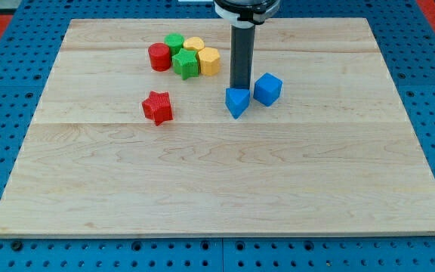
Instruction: Separate the blue blocks green and yellow blocks together
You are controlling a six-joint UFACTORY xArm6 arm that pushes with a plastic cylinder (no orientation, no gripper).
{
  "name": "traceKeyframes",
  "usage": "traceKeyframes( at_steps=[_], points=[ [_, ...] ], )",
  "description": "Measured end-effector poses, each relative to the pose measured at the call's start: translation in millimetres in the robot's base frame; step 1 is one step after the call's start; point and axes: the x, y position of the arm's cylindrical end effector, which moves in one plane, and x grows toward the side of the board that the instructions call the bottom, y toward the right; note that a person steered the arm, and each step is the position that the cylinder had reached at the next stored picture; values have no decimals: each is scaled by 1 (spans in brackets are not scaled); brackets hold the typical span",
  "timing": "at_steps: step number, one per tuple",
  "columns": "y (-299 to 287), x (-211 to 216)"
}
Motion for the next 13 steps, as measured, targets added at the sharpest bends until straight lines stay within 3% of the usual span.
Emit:
traceKeyframes(
  at_steps=[2, 5, 6, 11, 13],
  points=[
    [-60, 21],
    [31, 35],
    [-1, 34],
    [-79, -67],
    [-127, -80]
  ],
)
